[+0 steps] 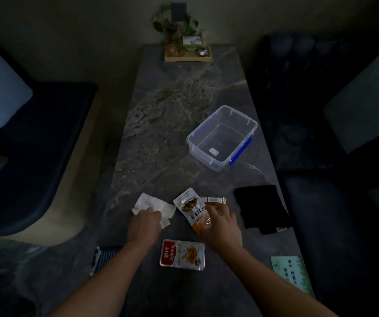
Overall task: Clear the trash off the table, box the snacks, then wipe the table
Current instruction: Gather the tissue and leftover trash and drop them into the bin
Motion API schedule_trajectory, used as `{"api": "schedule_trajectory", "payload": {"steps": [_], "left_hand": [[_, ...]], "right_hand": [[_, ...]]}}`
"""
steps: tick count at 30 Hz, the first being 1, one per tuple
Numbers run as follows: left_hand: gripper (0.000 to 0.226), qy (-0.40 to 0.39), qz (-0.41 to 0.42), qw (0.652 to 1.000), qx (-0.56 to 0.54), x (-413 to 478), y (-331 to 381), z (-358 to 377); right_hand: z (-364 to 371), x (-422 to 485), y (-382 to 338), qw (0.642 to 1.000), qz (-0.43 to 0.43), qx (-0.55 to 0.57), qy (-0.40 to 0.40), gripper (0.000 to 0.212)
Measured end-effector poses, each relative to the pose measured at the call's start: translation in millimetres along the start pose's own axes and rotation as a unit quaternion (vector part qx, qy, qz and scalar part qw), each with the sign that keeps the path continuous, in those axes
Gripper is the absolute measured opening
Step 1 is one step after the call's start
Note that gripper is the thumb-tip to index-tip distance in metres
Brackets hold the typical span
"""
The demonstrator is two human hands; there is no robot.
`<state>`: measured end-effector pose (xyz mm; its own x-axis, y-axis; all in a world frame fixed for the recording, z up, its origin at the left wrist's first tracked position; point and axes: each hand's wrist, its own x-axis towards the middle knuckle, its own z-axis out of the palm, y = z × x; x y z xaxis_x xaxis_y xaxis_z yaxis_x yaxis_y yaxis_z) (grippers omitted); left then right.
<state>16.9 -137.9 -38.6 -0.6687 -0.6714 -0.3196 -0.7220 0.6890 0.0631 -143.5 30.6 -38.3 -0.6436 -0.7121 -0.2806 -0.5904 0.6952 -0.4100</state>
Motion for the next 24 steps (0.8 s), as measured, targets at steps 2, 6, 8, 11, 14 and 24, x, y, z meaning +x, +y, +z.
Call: {"api": "schedule_trajectory", "payload": {"steps": [2,6,8,11,14,24], "left_hand": [[0.02,0.014,0.003,1.0,-0.017,1,-4,-1],[0.014,0.109,0.026,0.989,-0.095,-8,-10,-19],[0.009,0.151,0.047,0.981,-0.117,-20,-10,-31],[0.004,0.19,0.083,0.965,-0.159,-42,-4,-50],[0.015,0.214,0.16,0.945,-0.191,-67,7,-67],[0.006,0.101,0.336,0.901,-0.255,-147,99,-52]], "right_hand": [[-1,-3,0,1.0,0.004,0.004,0.013,0.077],[-6,-18,-3,0.998,0.026,0.016,0.046,0.073],[-9,-32,-7,0.996,0.044,0.031,0.066,0.071],[-10,-62,-16,0.989,0.082,0.06,0.105,0.064],[-6,-98,-19,0.979,0.121,0.089,0.141,0.062],[4,-222,30,0.933,0.259,0.129,0.214,0.065]]}}
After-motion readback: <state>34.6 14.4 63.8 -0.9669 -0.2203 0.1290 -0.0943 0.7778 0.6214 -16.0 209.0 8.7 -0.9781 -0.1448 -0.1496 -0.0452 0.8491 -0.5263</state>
